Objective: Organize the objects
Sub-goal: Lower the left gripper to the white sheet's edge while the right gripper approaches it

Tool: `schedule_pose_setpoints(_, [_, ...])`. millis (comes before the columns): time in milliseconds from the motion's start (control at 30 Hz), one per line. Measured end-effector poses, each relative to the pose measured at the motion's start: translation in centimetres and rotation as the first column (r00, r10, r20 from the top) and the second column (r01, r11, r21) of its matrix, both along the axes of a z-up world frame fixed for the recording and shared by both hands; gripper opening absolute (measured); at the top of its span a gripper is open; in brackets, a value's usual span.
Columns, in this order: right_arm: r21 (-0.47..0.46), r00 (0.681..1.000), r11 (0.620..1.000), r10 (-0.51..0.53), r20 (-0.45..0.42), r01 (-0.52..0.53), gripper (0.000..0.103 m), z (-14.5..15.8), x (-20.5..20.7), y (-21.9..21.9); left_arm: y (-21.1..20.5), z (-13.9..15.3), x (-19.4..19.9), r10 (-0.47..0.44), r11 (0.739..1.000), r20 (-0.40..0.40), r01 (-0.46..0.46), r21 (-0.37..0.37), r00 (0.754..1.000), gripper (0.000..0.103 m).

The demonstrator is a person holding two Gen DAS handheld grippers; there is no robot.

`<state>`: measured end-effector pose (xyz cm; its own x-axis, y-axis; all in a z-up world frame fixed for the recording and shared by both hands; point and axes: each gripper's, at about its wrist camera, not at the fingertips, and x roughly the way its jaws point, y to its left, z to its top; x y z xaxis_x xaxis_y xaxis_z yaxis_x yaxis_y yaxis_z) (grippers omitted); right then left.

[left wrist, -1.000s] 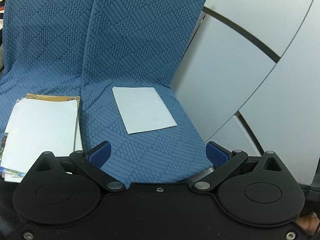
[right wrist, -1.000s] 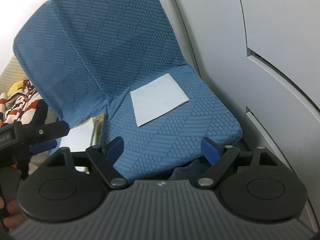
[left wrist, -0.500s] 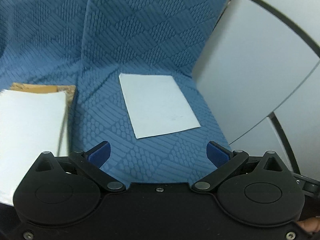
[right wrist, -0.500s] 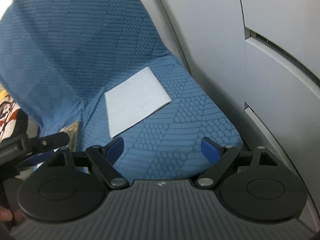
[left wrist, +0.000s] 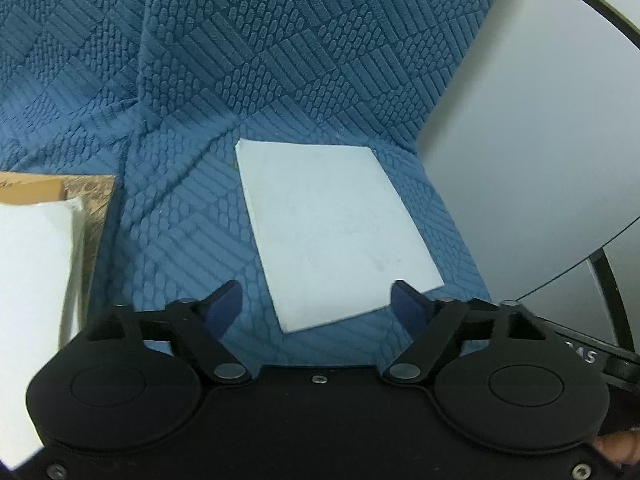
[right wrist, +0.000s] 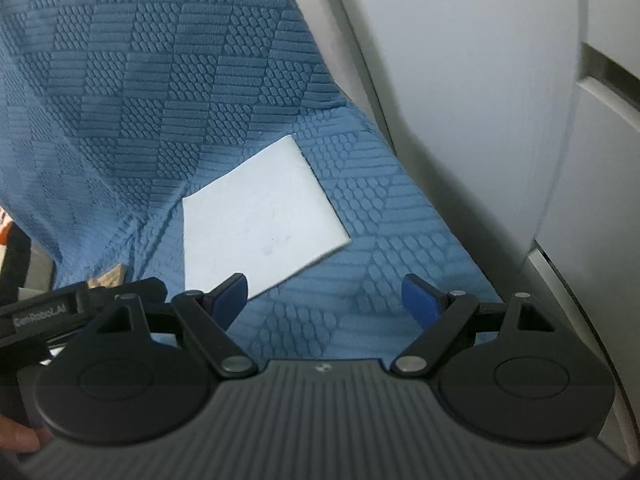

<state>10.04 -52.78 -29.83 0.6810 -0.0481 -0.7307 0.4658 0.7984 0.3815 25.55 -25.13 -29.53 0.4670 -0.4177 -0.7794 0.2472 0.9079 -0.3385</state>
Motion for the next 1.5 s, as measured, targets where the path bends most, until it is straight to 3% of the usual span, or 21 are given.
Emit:
schedule_pose_setpoints(267, [-0.053,0.998,0.997,0.059,-0.004,-0.059,0.084,-1.4,3.9,-0.2,-1.0,-1.9,1.4,-0.045,0.999,-0.007,0.045,0.002,0.999,0.048])
schedule_pose_setpoints(367, [-0.074,0.997,0.994,0.074,-0.010,-0.075,0.075,-1.7,4.8,-0.2,-1.1,-2.6,1.5,-0.055,0.998,-0.018,0.055,-0.001,0.998,0.042])
schedule_pose_setpoints(467, [-0.076,0.996,0.993,0.088,-0.017,-0.089,0.067,-2.0,5.4,-0.2,-1.1,-3.2,1.6,-0.057,0.998,-0.030,0.057,0.007,0.998,0.040])
schedule_pose_setpoints(733, [-0.081,0.994,0.991,0.108,-0.006,-0.108,0.067,-2.4,6.2,-0.5,-0.9,-3.7,2.0,-0.057,0.998,-0.041,0.057,-0.011,0.998,0.039])
schedule_pose_setpoints(800, [-0.027,0.994,0.994,0.109,0.012,-0.108,0.067,-2.4,6.1,-1.1,-0.4,-3.9,2.2,-0.040,0.998,-0.054,0.038,-0.049,0.998,0.039])
schedule_pose_setpoints(967, [0.236,0.993,0.971,0.003,0.114,-0.030,0.067,-3.1,5.0,-4.3,0.2,-4.1,2.4,-0.030,0.995,-0.070,0.023,-0.092,0.997,0.039])
schedule_pose_setpoints(1067, [0.411,0.982,0.911,-0.054,0.179,-0.025,0.067,-3.9,4.4,-5.9,0.0,-4.1,2.3,-0.039,0.996,-0.060,0.034,-0.083,0.997,0.039])
schedule_pose_setpoints(1133, [0.549,0.977,0.835,-0.085,0.196,-0.038,0.065,-5.0,4.4,-6.4,0.1,-4.1,2.4,-0.035,0.996,-0.066,0.029,-0.090,0.997,0.039])
schedule_pose_setpoints(1200, [0.594,0.976,0.804,-0.093,0.196,-0.043,0.065,-5.5,4.7,-6.1,0.3,-4.2,2.5,-0.030,0.994,-0.075,0.022,-0.104,0.997,0.039])
schedule_pose_setpoints(1300, [0.492,0.984,0.870,-0.066,0.164,-0.024,0.063,-4.6,5.1,-5.1,0.5,-4.3,2.6,-0.024,0.994,-0.083,0.015,-0.110,0.996,0.037])
schedule_pose_setpoints(1500, [0.349,0.992,0.937,-0.053,0.116,0.009,0.061,-3.3,4.8,-5.1,1.0,-4.3,2.8,-0.016,0.993,-0.092,0.005,-0.120,0.996,0.031])
